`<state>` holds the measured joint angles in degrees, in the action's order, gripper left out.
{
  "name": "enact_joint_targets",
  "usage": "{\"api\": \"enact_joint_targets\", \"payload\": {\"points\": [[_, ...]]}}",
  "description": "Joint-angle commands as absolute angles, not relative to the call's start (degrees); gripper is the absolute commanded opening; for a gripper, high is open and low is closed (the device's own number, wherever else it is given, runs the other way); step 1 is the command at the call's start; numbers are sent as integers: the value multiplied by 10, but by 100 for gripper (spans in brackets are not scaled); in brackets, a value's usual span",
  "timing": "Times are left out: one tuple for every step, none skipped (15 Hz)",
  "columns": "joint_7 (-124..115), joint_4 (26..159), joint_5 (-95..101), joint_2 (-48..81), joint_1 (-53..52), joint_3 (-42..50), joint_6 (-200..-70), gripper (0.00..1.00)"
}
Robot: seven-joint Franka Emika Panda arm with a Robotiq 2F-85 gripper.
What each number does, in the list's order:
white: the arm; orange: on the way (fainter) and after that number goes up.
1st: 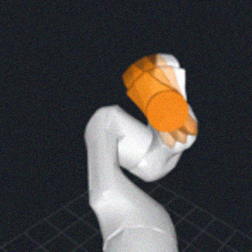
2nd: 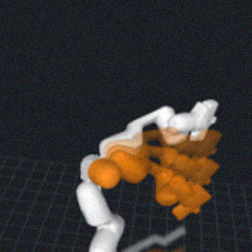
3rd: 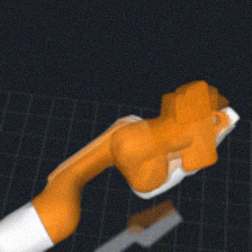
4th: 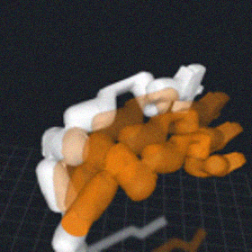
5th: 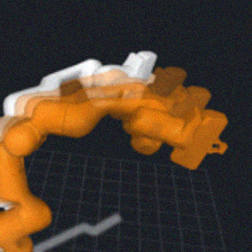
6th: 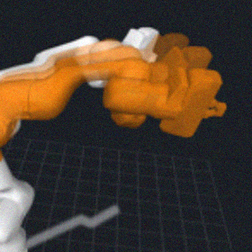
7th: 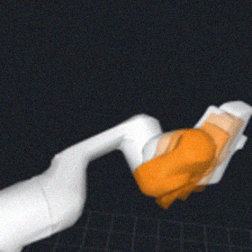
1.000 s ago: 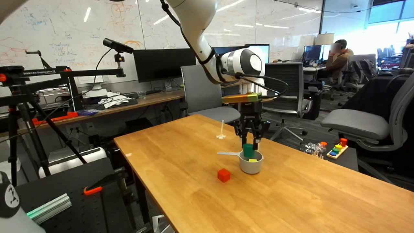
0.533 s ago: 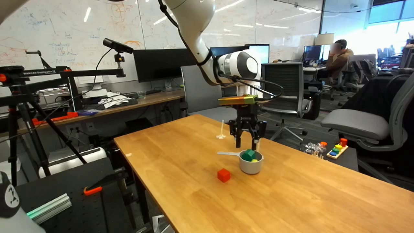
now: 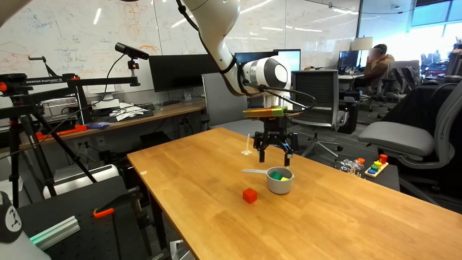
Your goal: Put the blocks inside the grey measuring cup
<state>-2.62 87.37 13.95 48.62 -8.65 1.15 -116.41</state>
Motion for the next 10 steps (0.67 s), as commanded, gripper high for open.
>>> {"api": "enact_joint_targets", "payload": {"points": [[-30,917,134,465,-90,1,-1169,100],[-30,932,137,463,-96,-3,-1170,100],[-30,945,141,463,-101,-6,-1173,100],[-30,960,144,462,-106,-11,-1176,100],[-33,972,148,462,-113,-12,-1179,100],[-34,982,153,463,-119,-13,-1182,100],[-34,988,154,464,-123,-14,-1185,100],[-33,995,156,464,-126,-14,-1190,100],[-33,1001,158,465,-130,-13,-1195,100],[-33,1006,157,465,-131,-12,-1199,100]]}}
